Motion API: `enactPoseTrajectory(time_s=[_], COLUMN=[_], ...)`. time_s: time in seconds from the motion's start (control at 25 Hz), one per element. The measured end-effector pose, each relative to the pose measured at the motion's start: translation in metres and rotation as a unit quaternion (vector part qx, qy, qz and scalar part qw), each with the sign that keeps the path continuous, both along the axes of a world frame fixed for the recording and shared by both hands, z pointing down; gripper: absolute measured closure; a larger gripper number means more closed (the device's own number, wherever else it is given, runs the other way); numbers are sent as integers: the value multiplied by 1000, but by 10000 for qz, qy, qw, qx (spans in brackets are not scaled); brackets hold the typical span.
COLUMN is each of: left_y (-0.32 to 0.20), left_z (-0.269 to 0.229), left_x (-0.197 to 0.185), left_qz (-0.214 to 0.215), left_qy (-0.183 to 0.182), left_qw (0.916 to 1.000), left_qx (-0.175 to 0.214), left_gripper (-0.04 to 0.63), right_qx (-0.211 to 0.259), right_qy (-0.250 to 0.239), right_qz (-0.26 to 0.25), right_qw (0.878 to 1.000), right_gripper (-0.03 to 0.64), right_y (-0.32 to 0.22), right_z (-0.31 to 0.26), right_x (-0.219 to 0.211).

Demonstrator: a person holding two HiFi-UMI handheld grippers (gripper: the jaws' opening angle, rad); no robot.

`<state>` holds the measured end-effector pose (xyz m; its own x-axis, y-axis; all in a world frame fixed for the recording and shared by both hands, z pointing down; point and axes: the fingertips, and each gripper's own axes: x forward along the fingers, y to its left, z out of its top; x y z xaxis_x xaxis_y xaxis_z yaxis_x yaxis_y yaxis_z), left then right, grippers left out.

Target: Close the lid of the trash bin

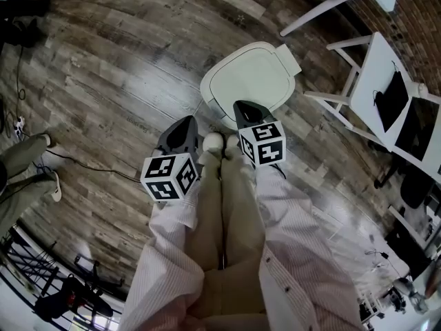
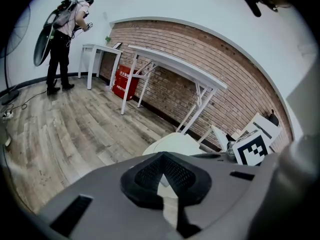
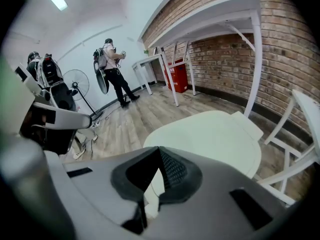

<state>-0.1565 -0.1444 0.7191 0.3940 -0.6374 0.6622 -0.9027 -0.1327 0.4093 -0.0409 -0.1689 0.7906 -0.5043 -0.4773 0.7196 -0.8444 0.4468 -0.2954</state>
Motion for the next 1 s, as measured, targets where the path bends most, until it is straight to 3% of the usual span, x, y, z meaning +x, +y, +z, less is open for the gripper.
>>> enactPoseTrajectory(time_s=[0.4, 0.68, 1.0], left_y=[-24, -32, -34], left_z=[-88, -160, -241], left_x=[6, 6, 13], left_qz=[69, 99, 332], left_qy=[3, -8, 56], left_qw=[9984, 9951, 9873], left_qx=[558, 983, 1553], left_gripper=[602, 603, 603], right_qx=[396, 808, 1227], right_qy=[-628, -940, -1190], right_qz=[300, 199, 397], right_qw=[9968, 9921, 9845], right_gripper=[614, 614, 614], right_y=[-7, -11, -6], right_z=[-97, -182, -266], right_x=[0, 1, 14])
